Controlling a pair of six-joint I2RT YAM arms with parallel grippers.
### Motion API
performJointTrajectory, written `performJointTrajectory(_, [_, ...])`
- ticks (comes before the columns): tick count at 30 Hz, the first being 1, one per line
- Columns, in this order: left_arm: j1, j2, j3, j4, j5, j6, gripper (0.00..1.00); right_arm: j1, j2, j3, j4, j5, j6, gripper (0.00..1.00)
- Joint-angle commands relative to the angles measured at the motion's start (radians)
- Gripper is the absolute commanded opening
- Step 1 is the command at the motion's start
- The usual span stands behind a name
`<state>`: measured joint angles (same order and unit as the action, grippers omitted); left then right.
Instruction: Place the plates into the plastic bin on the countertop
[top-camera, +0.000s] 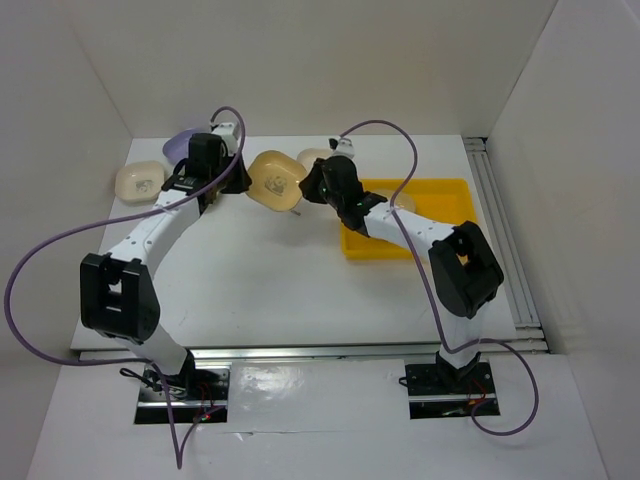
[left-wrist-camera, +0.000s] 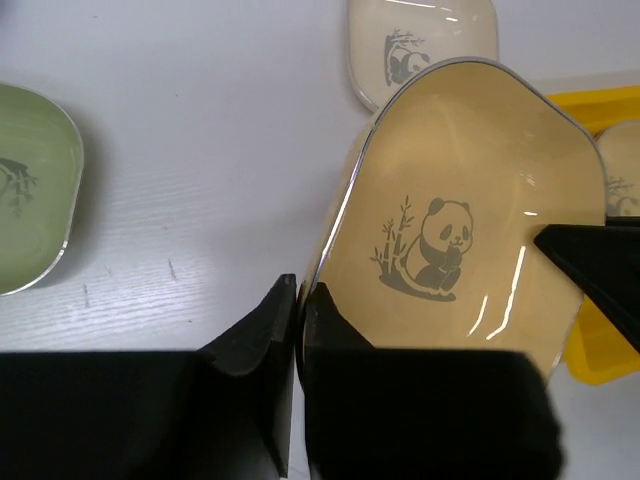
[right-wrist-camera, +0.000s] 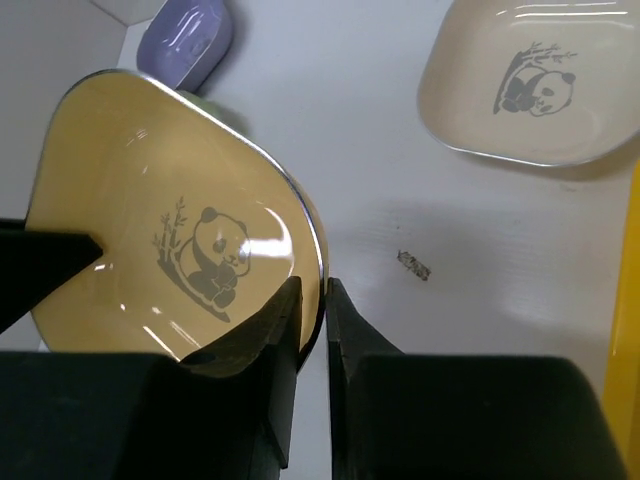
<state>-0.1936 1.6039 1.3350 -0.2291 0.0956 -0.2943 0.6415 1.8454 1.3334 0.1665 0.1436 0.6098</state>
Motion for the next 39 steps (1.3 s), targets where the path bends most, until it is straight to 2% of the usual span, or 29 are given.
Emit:
performJointTrajectory(1, [-0.036,-0.085,0.012,0.071,0.239,-0.023,0.19,-0.002,-0.004,0.047,-0.068,0.011,-0.035,0.00])
performJointTrajectory(2, [-0.036,-0.085,0.012,0.071,0.239,-0.011,0.33,-0.002,-0.018,0.047,-0.084,0.030,-0.035,0.00])
performJointTrajectory(3, [-0.036,-0.085,0.012,0.071,0.239,-0.011,0.61,-0.002,-0.029,0.047,-0.100,0.051,-0.035,0.00])
performJointTrajectory(4, [-0.036,-0.085,0.012,0.059,0.272,0.006,0.74,-0.014,-0.040,0.037,-0.125,0.085,-0.035,0.00])
performJointTrajectory(5, [-0.036,-0.094,0.022,0.059,0.273,0.017,0.77,-0.029,-0.063,0.036,-0.139,0.097,-0.035,0.00])
performJointTrajectory(6, [-0.036,-0.094,0.023,0.048,0.289,0.027,0.99,-0.040,-0.075,0.027,-0.153,0.112,-0.035,0.00])
performJointTrajectory(10, [-0.036,-0.117,0.079,0.010,0.363,0.047,0.99,-0.084,-0.147,-0.003,-0.211,0.171,-0.044,0.00])
performJointTrajectory(14, [-0.036,-0.133,0.102,-0.001,0.333,0.058,0.99,-0.157,-0.253,-0.061,-0.274,0.231,-0.116,0.00])
performJointTrajectory(16, [-0.027,-0.133,0.116,-0.019,0.322,0.067,0.99,-0.225,-0.311,-0.071,-0.294,0.222,-0.194,0.00])
performJointTrajectory(19, [-0.004,-0.052,0.187,-0.059,0.331,0.110,0.99,-0.316,-0.347,-0.082,-0.334,0.157,-0.331,0.00])
performJointTrajectory(22, [-0.004,0.061,0.294,-0.139,0.368,0.167,0.99,-0.374,-0.347,-0.056,-0.401,0.088,-0.450,0.00])
performJointTrajectory(28, [-0.004,0.275,0.542,-0.294,0.400,0.251,0.99,-0.488,-0.307,-0.037,-0.412,0.031,-0.571,0.00])
performJointTrajectory(33, [-0.026,0.404,0.682,-0.346,0.340,0.262,0.99,-0.537,-0.218,-0.005,-0.423,-0.039,-0.582,0.00])
performJointTrajectory(39, [-0.046,0.537,0.785,-0.346,0.263,0.236,0.99,-0.546,-0.137,0.006,-0.383,-0.010,-0.582,0.00])
